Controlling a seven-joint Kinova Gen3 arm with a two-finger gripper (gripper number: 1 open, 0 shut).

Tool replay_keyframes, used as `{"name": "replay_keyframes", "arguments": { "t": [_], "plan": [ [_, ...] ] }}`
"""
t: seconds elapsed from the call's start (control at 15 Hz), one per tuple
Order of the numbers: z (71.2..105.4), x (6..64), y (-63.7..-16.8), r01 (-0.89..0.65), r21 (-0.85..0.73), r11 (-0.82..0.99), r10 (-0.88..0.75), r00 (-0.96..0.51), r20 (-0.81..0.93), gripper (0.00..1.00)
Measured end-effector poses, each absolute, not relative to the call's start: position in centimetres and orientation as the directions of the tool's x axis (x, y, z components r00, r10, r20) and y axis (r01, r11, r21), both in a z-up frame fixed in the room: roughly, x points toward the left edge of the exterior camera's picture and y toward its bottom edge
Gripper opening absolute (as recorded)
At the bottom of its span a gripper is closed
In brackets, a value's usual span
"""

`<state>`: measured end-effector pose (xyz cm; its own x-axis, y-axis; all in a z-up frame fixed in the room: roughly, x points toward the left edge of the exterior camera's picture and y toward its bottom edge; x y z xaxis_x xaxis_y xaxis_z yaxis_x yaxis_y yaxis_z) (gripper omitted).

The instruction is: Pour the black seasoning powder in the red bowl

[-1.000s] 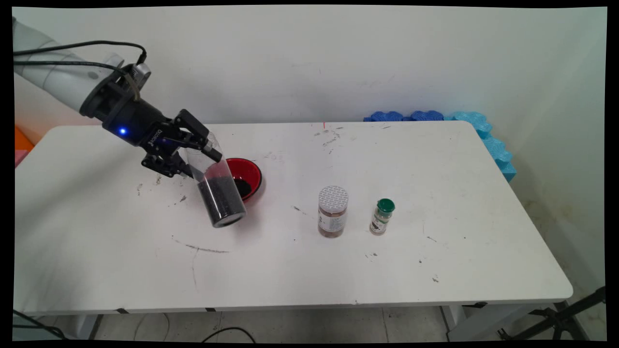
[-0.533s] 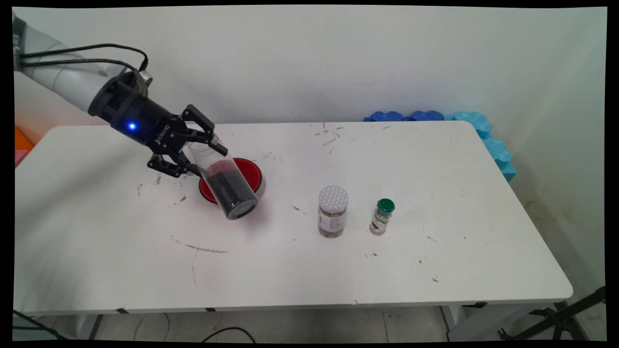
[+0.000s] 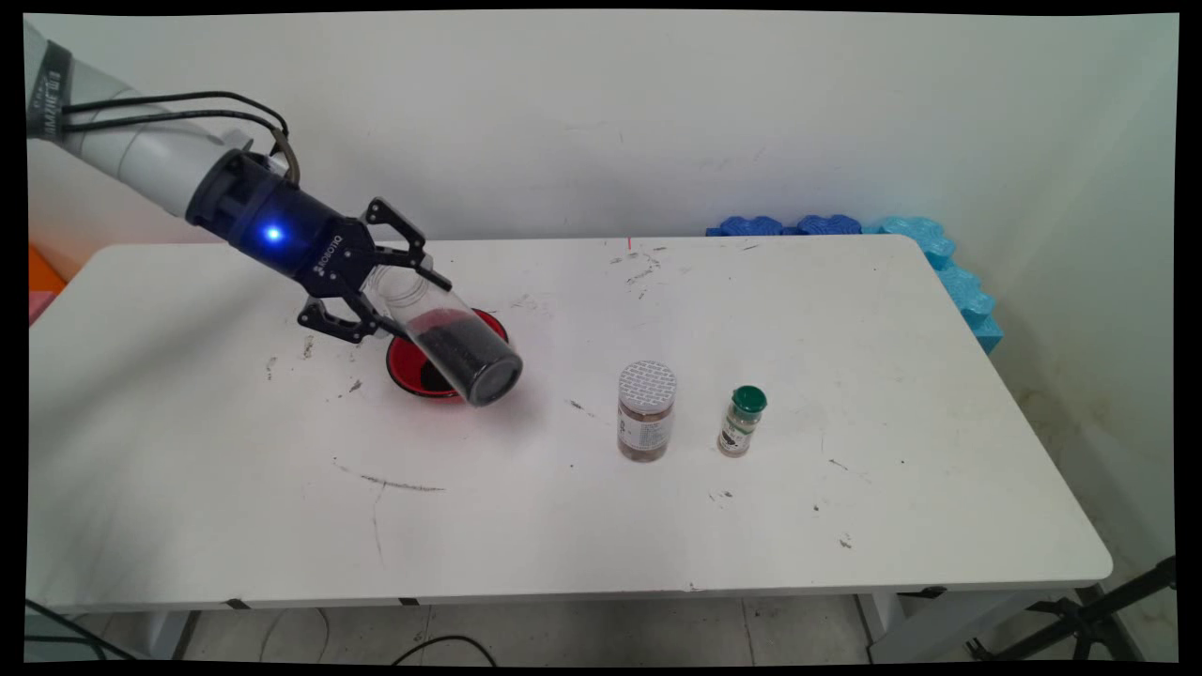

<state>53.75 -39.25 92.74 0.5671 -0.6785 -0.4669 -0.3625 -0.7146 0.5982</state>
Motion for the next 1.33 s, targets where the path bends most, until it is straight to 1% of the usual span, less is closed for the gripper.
{"name": "replay_keyframes", "arguments": {
  "t": [0.6, 1.33],
  "plan": [
    [92.1, 53.9, -40.2, -0.203, 0.525, -0.826, -0.52, 0.631, -0.575, 0.0],
    [91.8, 53.6, -40.7, -0.062, 0.456, -0.888, -0.384, 0.647, -0.659, 0.0]
  ]
}}
